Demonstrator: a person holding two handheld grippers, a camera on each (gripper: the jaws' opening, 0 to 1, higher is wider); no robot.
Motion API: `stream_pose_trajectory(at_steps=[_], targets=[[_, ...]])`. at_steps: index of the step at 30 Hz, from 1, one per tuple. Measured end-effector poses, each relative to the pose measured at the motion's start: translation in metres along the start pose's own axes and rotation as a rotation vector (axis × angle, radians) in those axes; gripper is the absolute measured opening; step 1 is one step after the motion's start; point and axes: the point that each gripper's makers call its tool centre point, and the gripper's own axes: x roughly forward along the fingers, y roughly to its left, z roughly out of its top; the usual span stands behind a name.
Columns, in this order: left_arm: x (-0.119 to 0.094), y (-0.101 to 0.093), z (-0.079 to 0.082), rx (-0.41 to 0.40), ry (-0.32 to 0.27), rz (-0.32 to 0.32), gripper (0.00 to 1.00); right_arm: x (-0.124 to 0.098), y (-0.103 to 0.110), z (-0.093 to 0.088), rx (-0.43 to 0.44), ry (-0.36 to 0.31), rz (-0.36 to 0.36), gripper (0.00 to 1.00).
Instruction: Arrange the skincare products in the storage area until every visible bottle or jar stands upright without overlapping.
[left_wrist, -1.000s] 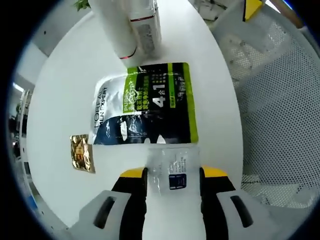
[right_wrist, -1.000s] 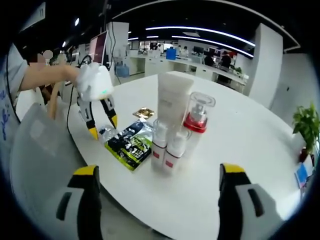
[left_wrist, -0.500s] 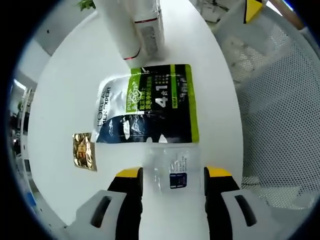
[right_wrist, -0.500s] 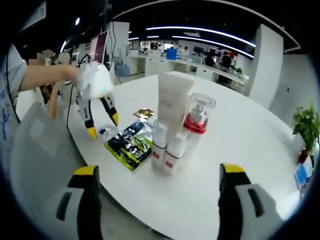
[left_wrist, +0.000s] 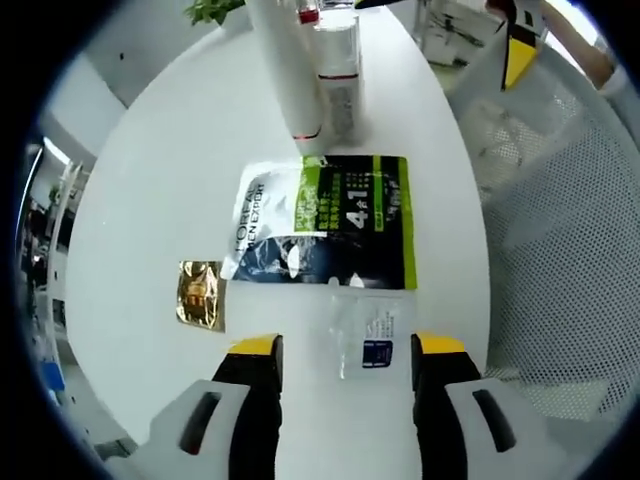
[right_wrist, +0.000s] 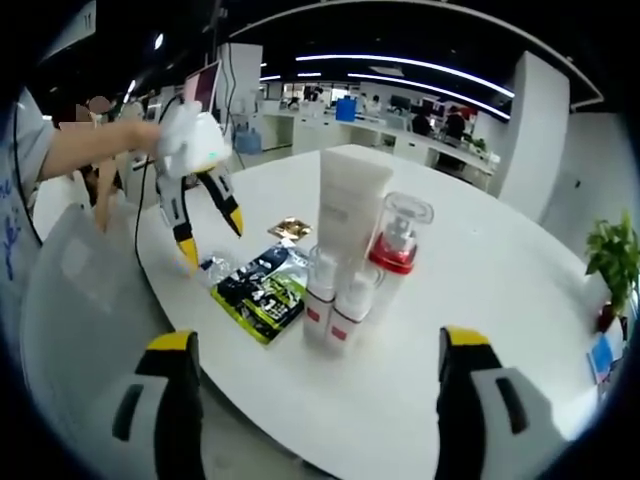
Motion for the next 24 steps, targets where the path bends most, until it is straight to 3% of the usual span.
stream_pose_trajectory(at_steps=[12, 24], targets=[[-0.018, 0.042, 0.006, -0.022, -0.038, 0.063, 0.51, -0.002, -0.003, 0.000, 0.005, 0.002, -0.013, 1.00], [-0.008, 0.065, 0.006, -0.068, -0.018, 0.051, 0.50, -0.005, -0.012, -0.003, 0.030, 0.011, -0.043, 1.00]])
